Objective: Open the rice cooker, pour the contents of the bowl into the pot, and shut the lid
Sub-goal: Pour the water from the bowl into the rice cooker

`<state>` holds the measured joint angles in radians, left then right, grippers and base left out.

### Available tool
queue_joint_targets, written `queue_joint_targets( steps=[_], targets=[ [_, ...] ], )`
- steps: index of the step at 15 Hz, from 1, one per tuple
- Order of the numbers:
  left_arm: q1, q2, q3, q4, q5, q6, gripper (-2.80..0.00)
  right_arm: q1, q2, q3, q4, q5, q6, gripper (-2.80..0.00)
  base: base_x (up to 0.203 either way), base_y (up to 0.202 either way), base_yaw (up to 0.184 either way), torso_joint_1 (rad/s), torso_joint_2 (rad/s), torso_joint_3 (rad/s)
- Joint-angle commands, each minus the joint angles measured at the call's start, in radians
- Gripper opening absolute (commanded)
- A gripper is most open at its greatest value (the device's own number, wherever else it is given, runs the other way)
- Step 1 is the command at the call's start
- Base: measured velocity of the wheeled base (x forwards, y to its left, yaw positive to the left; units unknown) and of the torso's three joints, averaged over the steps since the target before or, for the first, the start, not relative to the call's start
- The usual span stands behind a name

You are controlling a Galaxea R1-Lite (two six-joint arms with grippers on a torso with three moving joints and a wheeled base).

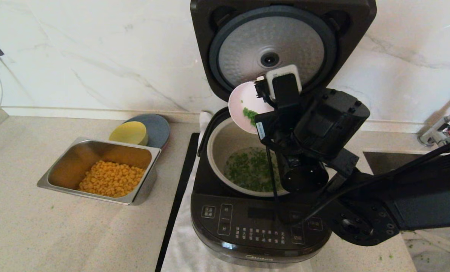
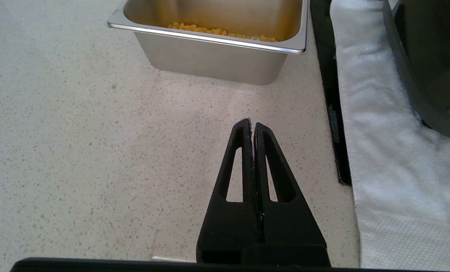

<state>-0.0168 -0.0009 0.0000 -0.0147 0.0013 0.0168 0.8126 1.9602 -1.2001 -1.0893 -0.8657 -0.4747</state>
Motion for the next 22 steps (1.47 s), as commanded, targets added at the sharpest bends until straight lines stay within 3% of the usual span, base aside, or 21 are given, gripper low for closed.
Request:
queue_joint_targets(
  steps=[1,3,6,9,11,12,15,22],
  targets=[
    [0.000,-0.001,0.008,-0.001,0.000,0.000,-2.80,-0.006,-0.054,-0.042,0.194,-0.005,0.072,-2.80,0.000,0.000,0.000,0.000,0.00,0.000],
    [0.000,-0.001,0.008,-0.001,0.000,0.000,-2.80,-0.028,-0.080,-0.115,0.450,0.004,0.207,-2.80,0.000,0.000,0.000,0.000,0.00,0.000],
    [0.000,-0.001,0.008,-0.001,0.000,0.000,-2.80,-0.083,-0.111,-0.312,0.941,0.067,0.485,-2.80,0.000,0.000,0.000,0.000,0.00,0.000],
    [0.000,-0.001,0.008,-0.001,0.000,0.000,-2.80,-0.166,-0.124,-0.548,1.425,0.246,0.807,-2.80,0.000,0.000,0.000,0.000,0.00,0.000],
    [0.000,-0.001,0.008,-0.001,0.000,0.000,-2.80,-0.236,-0.133,-0.624,1.633,0.416,0.937,-2.80,0.000,0.000,0.000,0.000,0.00,0.000],
    [0.000,-0.001,0.008,-0.001,0.000,0.000,-2.80,-0.265,-0.147,-0.636,1.701,0.491,0.971,-2.80,0.000,0.000,0.000,0.000,0.00,0.000],
    [0.000,-0.001,0.008,-0.001,0.000,0.000,-2.80,-0.300,-0.186,-0.636,1.791,0.600,1.003,-2.80,0.000,0.000,0.000,0.000,0.00,0.000],
    [0.000,-0.001,0.008,-0.001,0.000,0.000,-2.80,-0.391,-0.259,-0.627,1.867,0.741,1.030,-2.80,0.000,0.000,0.000,0.000,0.00,0.000]
  ],
)
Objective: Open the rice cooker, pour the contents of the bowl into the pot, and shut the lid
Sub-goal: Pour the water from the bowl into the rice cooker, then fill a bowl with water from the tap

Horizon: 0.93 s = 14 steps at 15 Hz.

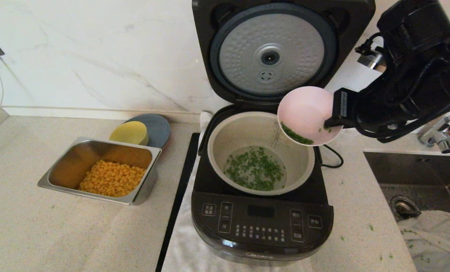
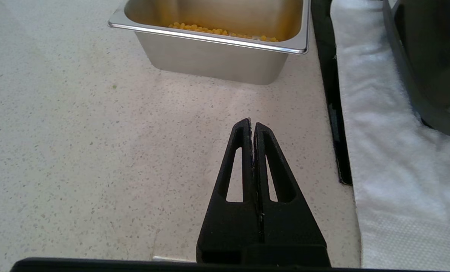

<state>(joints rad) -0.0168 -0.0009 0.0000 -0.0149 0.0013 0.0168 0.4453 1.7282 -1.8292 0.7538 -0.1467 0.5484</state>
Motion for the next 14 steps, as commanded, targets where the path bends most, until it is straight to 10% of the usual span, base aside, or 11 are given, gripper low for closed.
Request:
queue_joint_targets(
  steps=[1,8,14],
  targets=[
    [0.000,-0.001,0.008,0.000,0.000,0.000,-2.80,-0.052,-0.041,0.003,0.050,0.067,0.018,-2.80,0.000,0.000,0.000,0.000,0.00,0.000],
    [0.000,-0.001,0.008,0.000,0.000,0.000,-2.80,-0.379,-0.147,0.090,0.210,0.339,-0.004,-2.80,0.000,0.000,0.000,0.000,0.00,0.000],
    [0.000,-0.001,0.008,0.000,0.000,0.000,-2.80,-0.826,-0.179,0.275,0.193,0.449,-0.145,-2.80,0.000,0.000,0.000,0.000,0.00,0.000]
  ],
)
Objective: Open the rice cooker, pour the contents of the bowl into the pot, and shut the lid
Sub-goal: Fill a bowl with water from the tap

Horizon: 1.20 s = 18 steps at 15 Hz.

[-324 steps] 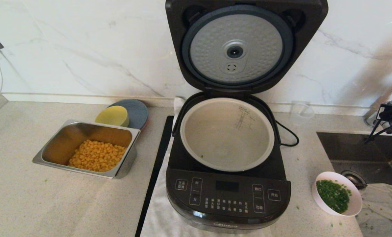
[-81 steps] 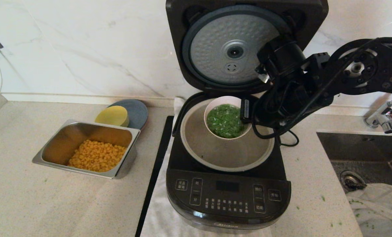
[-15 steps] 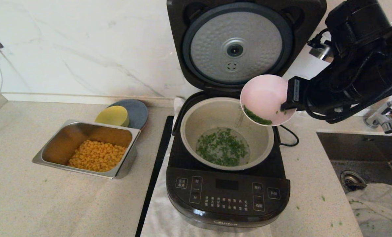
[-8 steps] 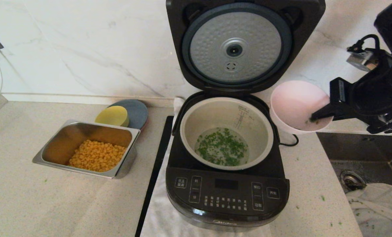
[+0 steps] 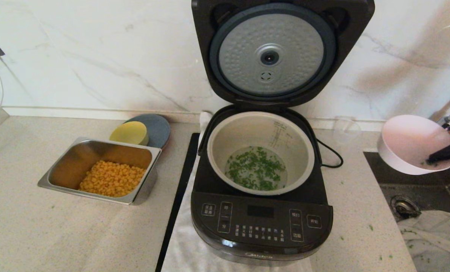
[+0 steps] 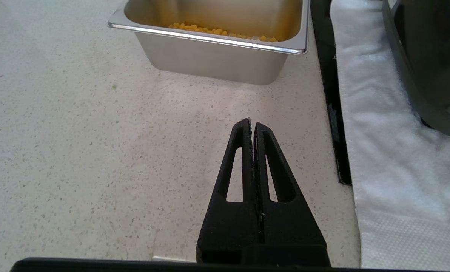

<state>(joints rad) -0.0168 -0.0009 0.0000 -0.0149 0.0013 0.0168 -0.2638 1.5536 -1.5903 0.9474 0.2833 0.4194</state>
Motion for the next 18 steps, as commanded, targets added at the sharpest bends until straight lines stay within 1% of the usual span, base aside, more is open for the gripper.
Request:
queue_joint_targets(
  steps=[1,3,4,6,8,10,14,16,18],
  targets=[
    [0.000,-0.001,0.008,0.000,0.000,0.000,-2.80,-0.203,0.002,0.057,-0.020,0.050,-0.040,-2.80,0.000,0.000,0.000,0.000,0.00,0.000],
    [0.000,-0.001,0.008,0.000,0.000,0.000,-2.80,-0.372,0.040,0.099,-0.069,0.106,-0.096,-2.80,0.000,0.000,0.000,0.000,0.00,0.000],
    [0.000,-0.001,0.008,0.000,0.000,0.000,-2.80,-0.441,0.088,0.111,-0.087,0.123,-0.114,-2.80,0.000,0.000,0.000,0.000,0.00,0.000],
    [0.000,-0.001,0.008,0.000,0.000,0.000,-2.80,-0.565,0.188,0.119,-0.105,0.163,-0.132,-2.80,0.000,0.000,0.000,0.000,0.00,0.000],
    [0.000,-0.001,0.008,0.000,0.000,0.000,-2.80,-0.658,0.269,0.110,-0.111,0.222,-0.145,-2.80,0.000,0.000,0.000,0.000,0.00,0.000],
    [0.000,-0.001,0.008,0.000,0.000,0.000,-2.80,-0.722,0.339,0.088,-0.113,0.251,-0.169,-2.80,0.000,0.000,0.000,0.000,0.00,0.000],
    [0.000,-0.001,0.008,0.000,0.000,0.000,-2.80,-0.821,0.437,0.055,-0.113,0.286,-0.176,-2.80,0.000,0.000,0.000,0.000,0.00,0.000],
    [0.000,-0.001,0.008,0.000,0.000,0.000,-2.80,-0.847,0.492,0.035,-0.112,0.303,-0.176,-2.80,0.000,0.000,0.000,0.000,0.00,0.000],
    [0.000,-0.001,0.008,0.000,0.000,0.000,-2.80,-0.872,0.556,-0.031,-0.109,0.308,-0.174,-2.80,0.000,0.000,0.000,0.000,0.00,0.000]
  ],
)
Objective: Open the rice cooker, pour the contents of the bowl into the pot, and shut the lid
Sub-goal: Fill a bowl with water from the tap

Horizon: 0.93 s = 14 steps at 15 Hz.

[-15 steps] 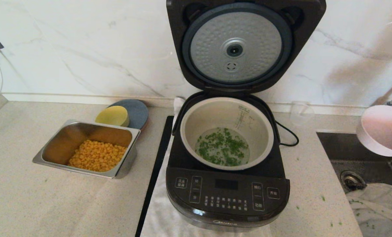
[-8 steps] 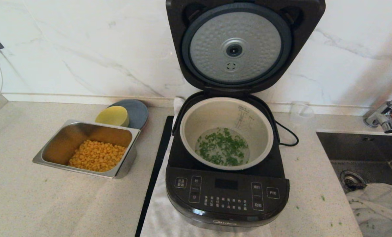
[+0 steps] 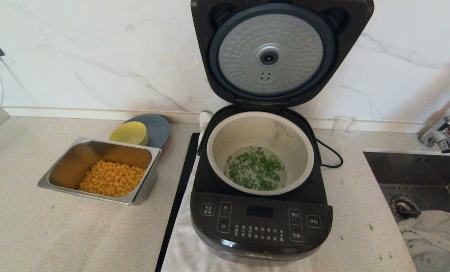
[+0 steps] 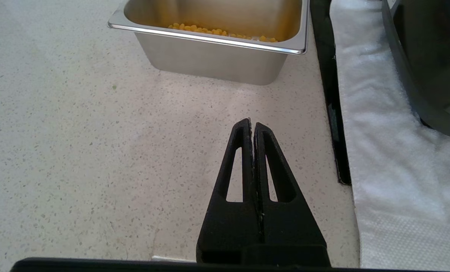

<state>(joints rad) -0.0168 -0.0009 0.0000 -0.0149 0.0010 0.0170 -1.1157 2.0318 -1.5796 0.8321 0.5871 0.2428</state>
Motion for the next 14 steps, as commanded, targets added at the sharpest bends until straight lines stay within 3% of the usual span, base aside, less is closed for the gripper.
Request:
queue_joint_targets(
  steps=[1,14],
  targets=[
    [0.000,-0.001,0.008,0.000,0.001,0.000,-2.80,-0.031,0.103,-0.077,0.008,0.005,0.005,-2.80,0.000,0.000,0.000,0.000,0.00,0.000],
    [0.000,-0.001,0.008,0.000,0.001,0.000,-2.80,-0.024,0.257,-0.306,0.011,0.008,0.061,-2.80,0.000,0.000,0.000,0.000,0.00,0.000]
  ],
)
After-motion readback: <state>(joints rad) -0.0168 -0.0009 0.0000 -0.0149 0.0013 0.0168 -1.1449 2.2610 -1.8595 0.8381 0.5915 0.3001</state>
